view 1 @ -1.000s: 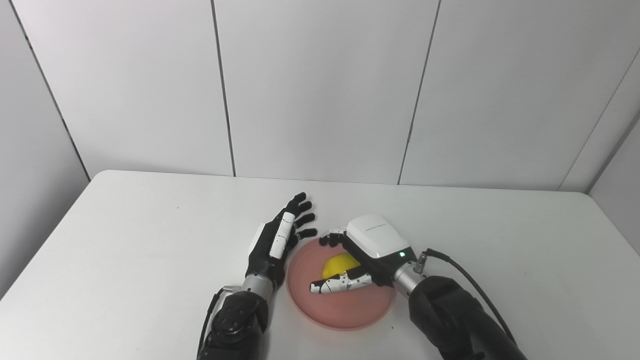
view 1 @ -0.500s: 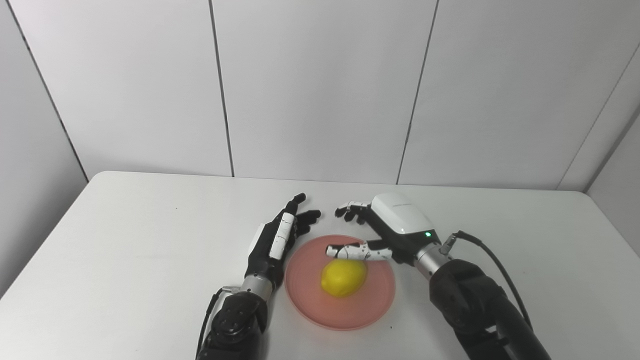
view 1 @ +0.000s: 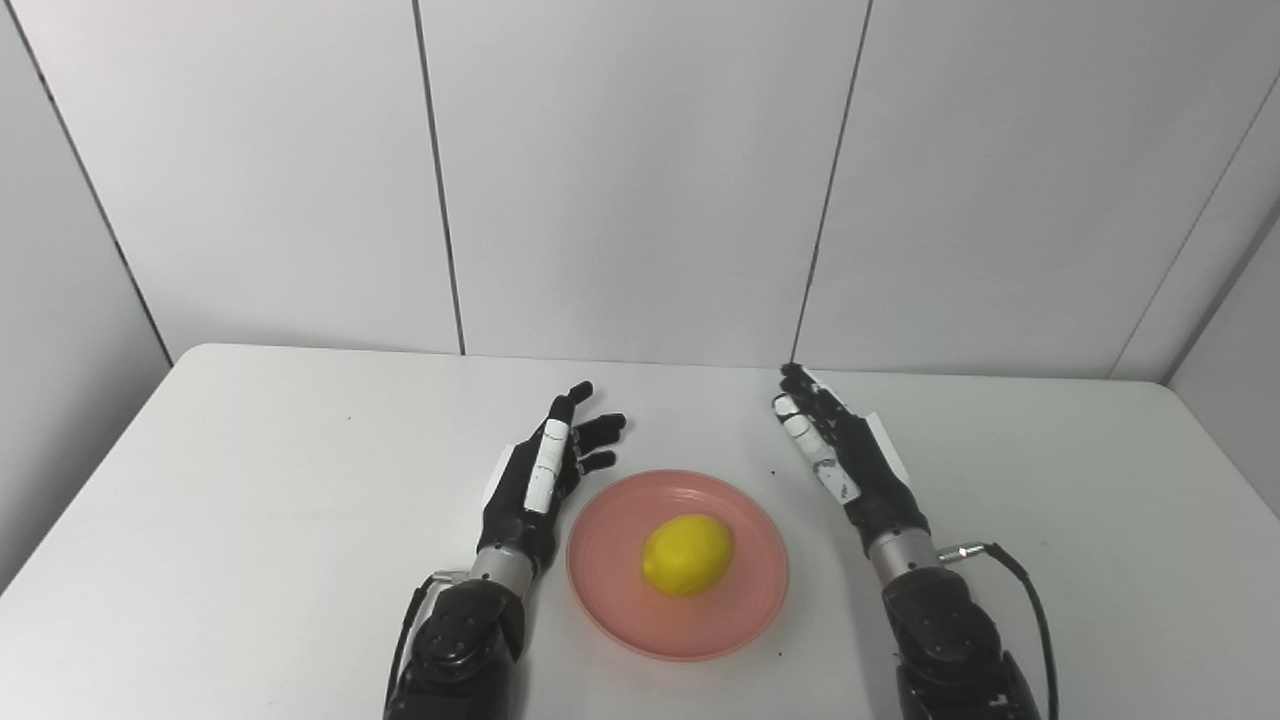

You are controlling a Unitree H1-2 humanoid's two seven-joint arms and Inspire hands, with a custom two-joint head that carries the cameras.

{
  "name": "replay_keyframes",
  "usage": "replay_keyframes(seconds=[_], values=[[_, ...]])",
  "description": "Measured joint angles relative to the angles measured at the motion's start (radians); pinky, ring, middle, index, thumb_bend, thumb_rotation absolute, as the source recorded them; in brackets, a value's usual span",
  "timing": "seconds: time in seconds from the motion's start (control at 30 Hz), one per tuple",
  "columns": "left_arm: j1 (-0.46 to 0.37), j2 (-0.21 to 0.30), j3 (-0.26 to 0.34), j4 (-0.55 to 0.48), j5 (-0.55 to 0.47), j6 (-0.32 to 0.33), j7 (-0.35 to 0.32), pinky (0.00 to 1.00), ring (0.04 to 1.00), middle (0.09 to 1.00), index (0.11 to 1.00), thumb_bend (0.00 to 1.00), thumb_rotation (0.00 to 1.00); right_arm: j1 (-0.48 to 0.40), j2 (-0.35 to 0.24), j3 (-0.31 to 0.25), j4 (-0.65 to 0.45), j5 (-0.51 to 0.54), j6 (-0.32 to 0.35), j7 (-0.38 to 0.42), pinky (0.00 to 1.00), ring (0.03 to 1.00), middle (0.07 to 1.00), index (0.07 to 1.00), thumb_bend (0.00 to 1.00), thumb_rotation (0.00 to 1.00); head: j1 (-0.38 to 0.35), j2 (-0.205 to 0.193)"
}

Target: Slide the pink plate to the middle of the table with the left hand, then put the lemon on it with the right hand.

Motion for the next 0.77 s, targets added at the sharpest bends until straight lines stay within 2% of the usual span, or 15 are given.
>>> replay_keyframes(seconds=[0.07, 0.13, 0.3, 0.43, 0.63, 0.77], values=[[-0.002, 0.002, 0.004, 0.002, 0.000, 0.000, 0.000, 0.77, 0.807, 0.763, 0.884, 0.96, 0.97, 0.006, 0.015, -0.025, 0.025, 0.062, 0.000, -0.011, 1.00, 0.991, 0.944, 0.934, 0.84, 1.00, 0.000, 0.002], [-0.005, 0.003, 0.011, 0.002, 0.000, 0.003, 0.002, 0.79, 0.822, 0.775, 0.881, 0.97, 0.97, 0.019, 0.025, -0.027, 0.049, 0.096, -0.006, -0.018, 1.00, 0.984, 0.947, 0.947, 0.85, 1.00, -0.002, 0.005], [-0.009, 0.005, 0.017, 0.008, 0.009, -0.001, 0.024, 0.86, 0.860, 0.858, 0.876, 0.98, 0.98, 0.021, 0.045, -0.029, 0.108, 0.151, -0.088, -0.054, 1.00, 0.996, 0.962, 0.978, 0.87, 1.00, 0.002, 0.005], [-0.009, 0.003, 0.012, 0.030, 0.052, -0.045, 0.072, 0.99, 0.963, 0.951, 0.910, 0.92, 1.00, 0.018, 0.066, -0.049, 0.141, 0.225, -0.134, -0.066, 1.00, 1.000, 0.978, 0.996, 0.79, 1.00, 0.003, 0.006], [-0.008, -0.010, 0.016, 0.072, 0.080, -0.137, 0.126, 1.00, 1.000, 1.000, 0.974, 0.88, 1.00, 0.003, 0.074, -0.051, 0.172, 0.274, -0.156, -0.066, 1.00, 1.000, 0.985, 1.000, 0.79, 1.00, 0.008, 0.008], [-0.008, -0.017, 0.028, 0.075, 0.079, -0.152, 0.154, 1.00, 1.000, 1.000, 1.000, 0.85, 1.00, 0.003, 0.075, -0.051, 0.173, 0.293, -0.156, -0.065, 1.00, 1.000, 0.996, 1.000, 0.79, 1.00, 0.008, 0.008]])
